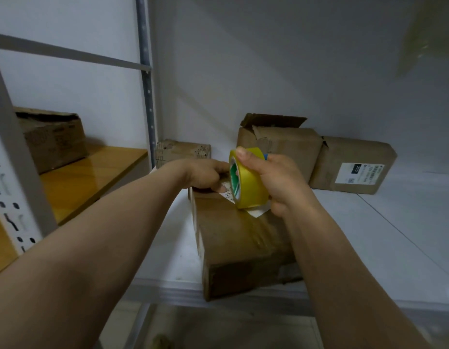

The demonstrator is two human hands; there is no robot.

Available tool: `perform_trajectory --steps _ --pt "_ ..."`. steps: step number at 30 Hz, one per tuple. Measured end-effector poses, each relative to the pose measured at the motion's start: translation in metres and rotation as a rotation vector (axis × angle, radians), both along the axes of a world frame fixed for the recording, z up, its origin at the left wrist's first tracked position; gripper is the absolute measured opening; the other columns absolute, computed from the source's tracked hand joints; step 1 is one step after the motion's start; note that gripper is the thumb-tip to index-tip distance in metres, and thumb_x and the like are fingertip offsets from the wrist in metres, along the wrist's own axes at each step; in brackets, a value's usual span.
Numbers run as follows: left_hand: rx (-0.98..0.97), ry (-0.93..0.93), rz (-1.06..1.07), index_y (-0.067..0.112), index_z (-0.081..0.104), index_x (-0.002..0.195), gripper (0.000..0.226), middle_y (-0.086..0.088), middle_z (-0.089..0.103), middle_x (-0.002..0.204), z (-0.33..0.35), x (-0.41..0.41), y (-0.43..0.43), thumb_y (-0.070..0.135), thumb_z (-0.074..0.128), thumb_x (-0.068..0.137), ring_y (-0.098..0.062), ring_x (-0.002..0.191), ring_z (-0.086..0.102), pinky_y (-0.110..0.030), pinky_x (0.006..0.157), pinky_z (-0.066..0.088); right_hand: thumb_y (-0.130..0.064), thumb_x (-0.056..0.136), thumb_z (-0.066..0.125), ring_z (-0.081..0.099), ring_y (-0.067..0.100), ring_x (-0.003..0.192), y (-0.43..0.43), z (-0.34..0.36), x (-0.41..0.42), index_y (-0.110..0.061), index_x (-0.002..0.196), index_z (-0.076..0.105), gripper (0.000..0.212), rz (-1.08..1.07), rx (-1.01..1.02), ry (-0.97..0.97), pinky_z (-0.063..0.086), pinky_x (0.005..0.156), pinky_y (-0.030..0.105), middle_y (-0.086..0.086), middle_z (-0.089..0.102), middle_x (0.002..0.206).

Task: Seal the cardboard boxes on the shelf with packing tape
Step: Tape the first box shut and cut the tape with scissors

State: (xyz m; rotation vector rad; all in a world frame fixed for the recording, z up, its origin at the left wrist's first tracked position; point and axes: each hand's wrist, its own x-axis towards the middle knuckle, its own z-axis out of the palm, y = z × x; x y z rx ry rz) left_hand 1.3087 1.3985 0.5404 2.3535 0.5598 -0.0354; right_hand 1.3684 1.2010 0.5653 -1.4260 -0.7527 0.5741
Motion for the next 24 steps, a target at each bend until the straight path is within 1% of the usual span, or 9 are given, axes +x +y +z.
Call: perform_trajectory --steps 3,5,8,11,13,15,18,22,24 --pt "0.027 0.021 -0.011 0.028 0.054 0.14 0.056 0.004 0.059 0.137 0.002 0.0 -0.002 0.001 0.062 0.091 -0.019 0.13 0.05 -0.046 0.117 0.035 -0.047 0.08 0.079 0.073 0.03 0.087 -0.017 0.006 -0.003 0.004 0.106 0.068 0.058 -0.018 -0.048 -0.013 0.059 0.078 0.037 0.021 0.073 0.104" --pt "0.037 0.031 -0.005 0.032 0.053 0.141 0.059 0.004 0.059 0.138 0.001 -0.001 -0.002 0.001 0.061 0.092 -0.019 0.129 0.05 -0.045 0.116 0.035 -0.047 0.081 0.078 0.072 0.036 0.095 -0.032 0.004 -0.007 0.011 0.124 0.059 0.074 -0.007 -0.067 -0.026 0.055 0.08 0.039 0.03 0.065 0.119" --pt "0.047 0.034 0.0 0.038 0.044 0.149 0.07 0.004 0.056 0.142 0.001 -0.001 -0.004 0.004 0.063 0.091 -0.02 0.129 0.051 -0.045 0.117 0.035 -0.04 0.086 0.074 0.07 0.029 0.083 -0.05 0.003 -0.012 0.006 0.116 0.064 0.056 0.018 -0.025 0.003 0.054 0.075 0.038 0.029 0.066 0.114" --pt "0.101 0.033 -0.033 0.04 0.041 0.151 0.067 0.002 0.05 0.149 0.001 -0.004 -0.014 0.003 0.056 0.096 -0.022 0.134 0.047 -0.042 0.119 0.031 -0.046 0.089 0.07 0.074 0.025 0.09 -0.06 -0.012 -0.02 -0.016 0.102 0.071 0.033 -0.037 -0.014 -0.027 0.058 0.086 0.045 0.016 0.074 0.105" --pt "0.196 -0.019 -0.058 0.039 0.041 0.151 0.065 0.003 0.038 0.159 -0.003 -0.008 -0.021 0.003 0.052 0.099 -0.022 0.149 0.029 -0.04 0.123 0.018 -0.054 0.088 0.069 0.073 0.021 0.091 -0.063 -0.033 -0.032 -0.022 0.097 0.069 0.034 -0.142 0.018 -0.123 0.059 0.086 0.049 0.004 0.075 0.098" --pt "0.225 -0.116 -0.049 0.038 0.04 0.151 0.065 0.004 0.028 0.163 -0.008 -0.012 -0.024 0.002 0.051 0.099 -0.014 0.155 0.009 -0.039 0.124 0.005 -0.055 0.09 0.066 0.071 0.007 0.082 -0.062 -0.05 -0.044 -0.023 0.093 0.065 0.032 -0.249 0.118 -0.223 0.06 0.077 0.035 -0.007 0.073 0.088" --pt "0.25 -0.165 -0.025 0.038 0.042 0.15 0.067 0.004 0.029 0.163 -0.008 -0.012 -0.023 -0.003 0.049 0.097 -0.011 0.155 0.006 -0.036 0.123 0.004 -0.049 0.093 0.06 0.062 -0.006 0.064 -0.049 -0.058 -0.042 -0.021 0.084 0.059 0.029 -0.359 0.185 -0.317 0.048 0.059 0.012 -0.015 0.066 0.07" --pt "0.361 -0.085 0.058 0.038 0.029 0.156 0.066 -0.009 0.026 0.165 0.001 -0.011 -0.024 0.004 0.04 0.101 -0.024 0.155 0.011 -0.043 0.123 0.016 -0.06 0.095 0.054 0.07 0.006 0.077 -0.023 -0.051 -0.015 -0.024 0.093 0.066 0.038 -0.338 0.145 -0.278 0.06 0.077 0.04 -0.003 0.073 0.084" --pt "0.301 -0.088 0.05 0.03 0.032 0.156 0.06 -0.009 0.03 0.163 0.009 -0.009 -0.03 0.008 0.043 0.102 -0.025 0.152 0.022 -0.04 0.119 0.023 -0.061 0.096 0.052 0.072 0.012 0.082 -0.016 -0.05 -0.007 -0.025 0.097 0.068 0.04 -0.302 0.158 -0.25 0.06 0.084 0.047 -0.001 0.075 0.088"
